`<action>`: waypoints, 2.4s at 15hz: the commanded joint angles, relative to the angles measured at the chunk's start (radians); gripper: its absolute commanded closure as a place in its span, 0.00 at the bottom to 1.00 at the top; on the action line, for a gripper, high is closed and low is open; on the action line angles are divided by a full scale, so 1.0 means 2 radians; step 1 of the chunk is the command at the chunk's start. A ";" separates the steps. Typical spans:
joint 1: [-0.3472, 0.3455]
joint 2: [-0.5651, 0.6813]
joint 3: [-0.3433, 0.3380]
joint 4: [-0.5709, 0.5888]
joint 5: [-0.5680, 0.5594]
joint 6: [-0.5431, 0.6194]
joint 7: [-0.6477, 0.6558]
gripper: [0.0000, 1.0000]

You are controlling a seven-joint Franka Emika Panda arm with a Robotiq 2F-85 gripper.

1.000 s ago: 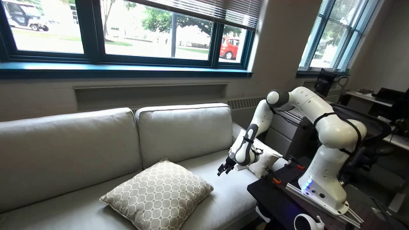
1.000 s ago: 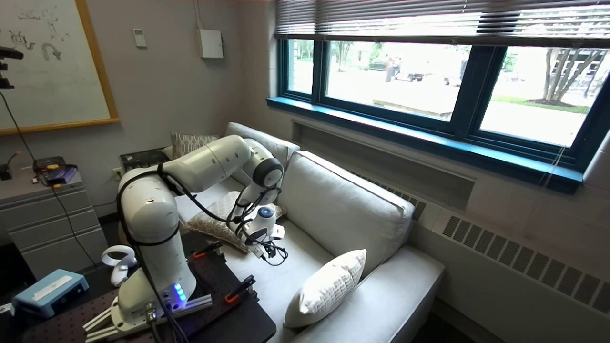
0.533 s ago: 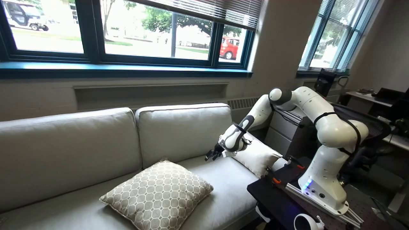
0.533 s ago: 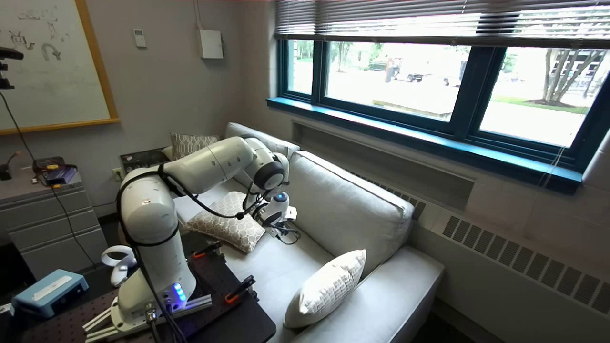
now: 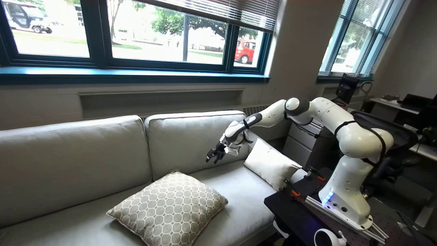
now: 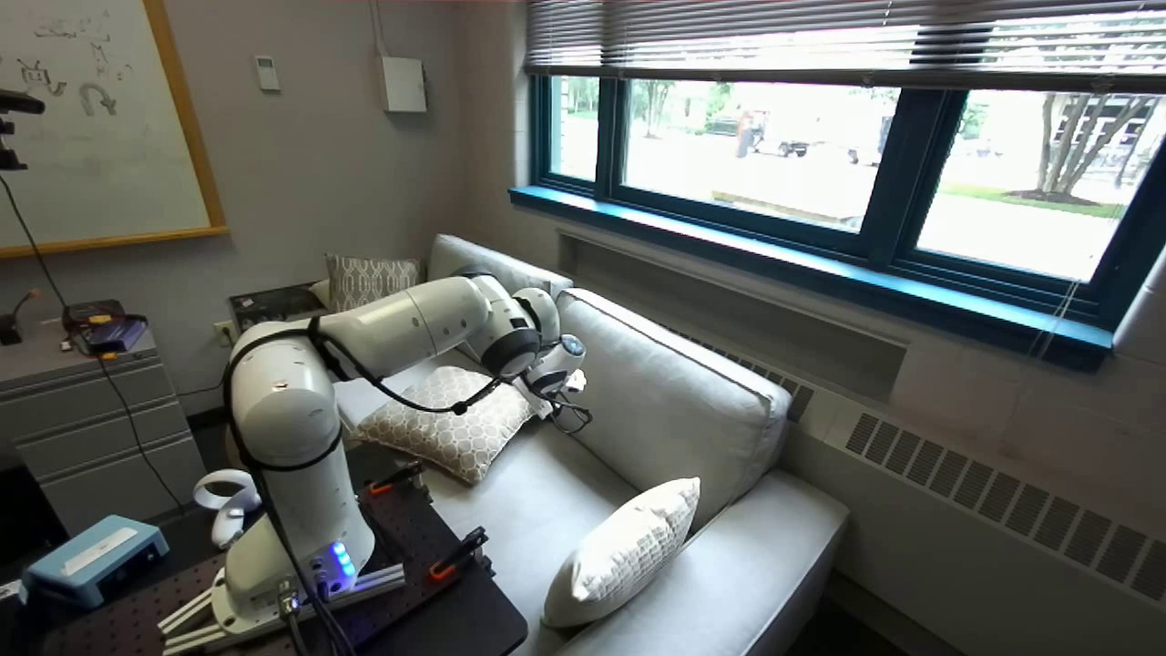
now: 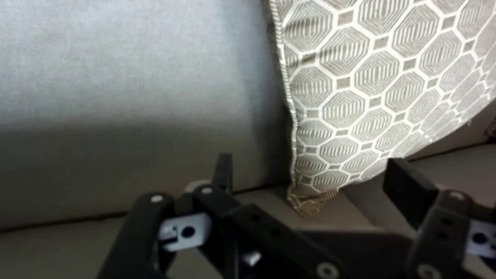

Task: Set the two pillows against the armrest

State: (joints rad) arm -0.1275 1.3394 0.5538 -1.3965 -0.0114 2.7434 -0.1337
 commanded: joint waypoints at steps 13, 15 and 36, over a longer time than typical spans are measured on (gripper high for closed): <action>0.209 0.067 -0.175 0.192 0.236 -0.229 -0.034 0.00; 0.231 0.067 -0.205 0.175 0.254 -0.200 -0.013 0.00; 0.218 0.071 -0.218 0.095 0.465 -0.338 -0.243 0.00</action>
State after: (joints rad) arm 0.3028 1.4820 0.1266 -1.1945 0.8789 2.1429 -0.5584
